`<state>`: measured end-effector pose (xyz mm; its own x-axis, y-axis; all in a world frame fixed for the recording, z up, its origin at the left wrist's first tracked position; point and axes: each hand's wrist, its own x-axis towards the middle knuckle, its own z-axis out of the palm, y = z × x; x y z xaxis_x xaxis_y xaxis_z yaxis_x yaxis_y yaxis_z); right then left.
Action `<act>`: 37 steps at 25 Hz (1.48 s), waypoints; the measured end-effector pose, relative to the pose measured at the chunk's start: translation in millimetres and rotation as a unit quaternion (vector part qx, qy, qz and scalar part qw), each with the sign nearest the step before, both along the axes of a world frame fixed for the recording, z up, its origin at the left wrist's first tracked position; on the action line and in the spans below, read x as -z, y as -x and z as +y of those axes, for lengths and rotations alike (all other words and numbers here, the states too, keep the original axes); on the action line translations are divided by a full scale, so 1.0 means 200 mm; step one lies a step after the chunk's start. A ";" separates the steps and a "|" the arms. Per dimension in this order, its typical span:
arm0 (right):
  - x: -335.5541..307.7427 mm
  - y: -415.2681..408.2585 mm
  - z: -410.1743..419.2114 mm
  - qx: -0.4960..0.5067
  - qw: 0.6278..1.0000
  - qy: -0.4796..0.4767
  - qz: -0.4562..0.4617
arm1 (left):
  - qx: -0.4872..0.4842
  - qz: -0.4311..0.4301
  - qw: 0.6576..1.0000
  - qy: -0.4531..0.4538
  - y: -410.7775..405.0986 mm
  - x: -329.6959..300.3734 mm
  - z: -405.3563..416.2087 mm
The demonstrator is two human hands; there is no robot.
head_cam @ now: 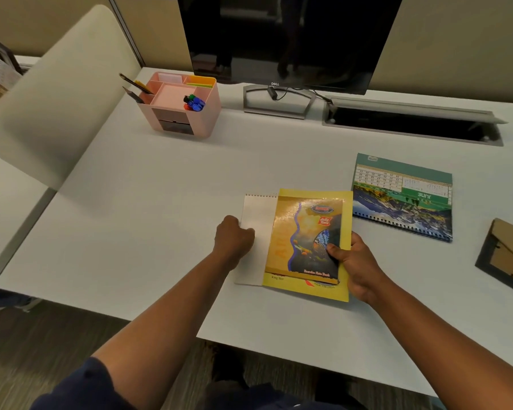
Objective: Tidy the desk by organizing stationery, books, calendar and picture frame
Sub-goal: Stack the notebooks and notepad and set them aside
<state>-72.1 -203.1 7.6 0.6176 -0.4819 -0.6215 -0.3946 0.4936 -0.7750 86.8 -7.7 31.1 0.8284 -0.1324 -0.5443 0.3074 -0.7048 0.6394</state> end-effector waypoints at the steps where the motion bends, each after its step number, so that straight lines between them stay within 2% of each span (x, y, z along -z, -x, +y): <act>1: 0.01 0.00 0.00 0.002 1.000 -0.008 0.003 | -0.027 0.031 0.999 0.020 -0.02 0.00 -0.01; 3: 0.03 0.01 0.01 0.004 1.000 -0.016 0.007 | -0.086 0.100 0.989 0.065 -0.05 -0.02 -0.02; 5: 0.04 0.01 0.01 0.005 1.000 -0.019 0.009 | -0.099 0.146 0.981 0.077 -0.06 -0.05 -0.04; 9: 0.05 0.01 -0.01 0.001 1.000 -0.024 0.014 | -0.058 0.142 0.983 0.100 -0.05 -0.03 -0.08; 14: 0.05 0.02 -0.03 -0.021 0.999 -0.047 0.016 | -0.058 0.142 0.978 0.140 0.02 0.00 -0.05; 16: 0.05 0.03 -0.04 -0.024 0.998 -0.060 0.014 | -0.059 0.099 0.984 0.139 0.01 -0.03 -0.02; 21: 0.07 0.03 -0.04 -0.024 0.998 -0.052 0.004 | -0.005 -0.113 0.991 0.069 -0.10 -0.31 0.04; 24: 0.07 0.03 -0.04 -0.024 0.998 -0.051 0.002 | 0.023 -0.153 0.984 0.092 -0.18 -0.46 0.06; 27: 0.08 0.03 -0.04 -0.026 0.998 -0.053 0.003 | 0.010 -0.063 0.981 0.181 -0.22 -0.42 0.04; 30: 0.09 0.03 -0.04 -0.027 0.998 -0.051 0.003 | 0.019 0.022 0.982 0.186 -0.14 -0.23 -0.05; 34: 0.10 0.04 -0.05 -0.036 0.999 -0.038 0.007 | 0.051 0.035 0.986 0.152 0.06 -0.01 -0.14; 37: 0.08 0.04 -0.05 -0.009 0.999 -0.050 0.010 | 0.079 -0.001 0.993 0.086 0.12 0.03 -0.17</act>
